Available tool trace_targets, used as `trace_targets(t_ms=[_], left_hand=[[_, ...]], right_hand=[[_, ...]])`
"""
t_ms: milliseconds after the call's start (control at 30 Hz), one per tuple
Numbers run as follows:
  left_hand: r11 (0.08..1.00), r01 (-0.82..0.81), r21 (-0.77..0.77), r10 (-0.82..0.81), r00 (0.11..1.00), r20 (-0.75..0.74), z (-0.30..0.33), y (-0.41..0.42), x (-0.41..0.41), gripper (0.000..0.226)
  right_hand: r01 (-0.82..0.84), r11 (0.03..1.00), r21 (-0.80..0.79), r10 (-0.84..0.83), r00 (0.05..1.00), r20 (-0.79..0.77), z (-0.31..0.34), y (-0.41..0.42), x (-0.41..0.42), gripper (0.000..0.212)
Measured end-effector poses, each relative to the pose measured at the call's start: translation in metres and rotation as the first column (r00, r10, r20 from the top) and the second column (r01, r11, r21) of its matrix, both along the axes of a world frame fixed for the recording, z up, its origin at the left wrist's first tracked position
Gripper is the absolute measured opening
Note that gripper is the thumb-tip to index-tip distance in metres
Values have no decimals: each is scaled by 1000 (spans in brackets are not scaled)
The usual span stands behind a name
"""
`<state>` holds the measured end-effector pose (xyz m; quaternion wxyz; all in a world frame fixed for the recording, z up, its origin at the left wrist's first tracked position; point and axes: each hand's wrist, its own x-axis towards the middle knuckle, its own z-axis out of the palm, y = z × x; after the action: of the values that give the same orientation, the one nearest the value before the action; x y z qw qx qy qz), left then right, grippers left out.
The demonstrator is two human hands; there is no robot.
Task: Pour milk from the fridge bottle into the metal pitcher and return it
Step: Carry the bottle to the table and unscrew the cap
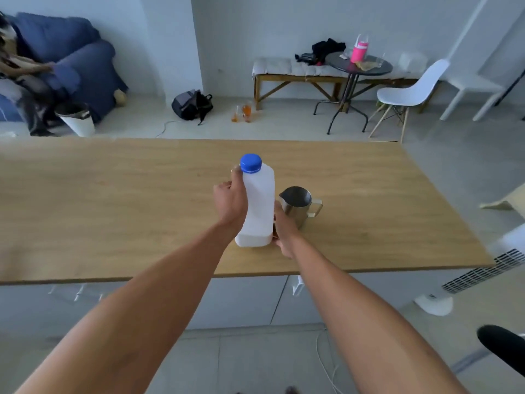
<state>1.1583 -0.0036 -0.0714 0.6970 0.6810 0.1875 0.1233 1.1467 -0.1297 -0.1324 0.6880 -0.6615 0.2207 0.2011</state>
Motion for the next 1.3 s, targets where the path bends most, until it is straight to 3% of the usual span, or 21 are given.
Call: trace_targets(t_ms=[533, 600, 667, 767, 833, 900, 933, 1000, 1067, 1133, 1233, 1300], left_hand=[[997, 25, 79, -27, 999, 20, -20, -12, -4, 71], [996, 34, 79, -36, 999, 26, -20, -12, -5, 69], [997, 48, 64, -50, 998, 35, -20, -11, -7, 65], [998, 51, 27, -52, 998, 21, -23, -9, -10, 55], [999, 41, -7, -41, 999, 14, -26, -10, -11, 48], [1000, 21, -19, -21, 1000, 16, -27, -13, -11, 41], [1000, 15, -17, -14, 1000, 22, -27, -14, -11, 40], [1000, 1, -10, -1, 1000, 31, -27, -16, -11, 38], [1000, -21, -11, 21, 999, 36, -27, -17, -9, 35], [999, -52, -10, 53, 998, 41, -28, -19, -8, 35], [996, -85, -16, 85, 995, 43, -30, -20, -5, 33], [996, -87, -9, 87, 996, 37, -29, -21, -4, 35]], right_hand=[[-19, 999, 28, 20, 1000, -11, -19, -10, 7, 66], [10, 1000, -24, -10, 1000, 10, -13, -10, 5, 59], [80, 971, -224, -42, 985, 169, -3, -10, 0, 53], [321, 746, -584, 24, 863, 505, 21, -16, -7, 46], [439, 657, -613, 120, 742, 659, 46, -20, -2, 38], [432, 620, -655, 296, 644, 705, 75, -17, 10, 34], [388, 582, -714, 404, 624, 669, 89, -13, 16, 36], [280, 418, -864, 590, 640, 492, 111, -1, 29, 46], [219, 216, -952, 686, 659, 307, 120, 12, 37, 50], [240, 86, -967, 723, 653, 226, 123, 26, 39, 43], [332, -34, -943, 772, 608, 186, 119, 36, 37, 36], [372, -41, -927, 817, 547, 183, 118, 32, 39, 36]])
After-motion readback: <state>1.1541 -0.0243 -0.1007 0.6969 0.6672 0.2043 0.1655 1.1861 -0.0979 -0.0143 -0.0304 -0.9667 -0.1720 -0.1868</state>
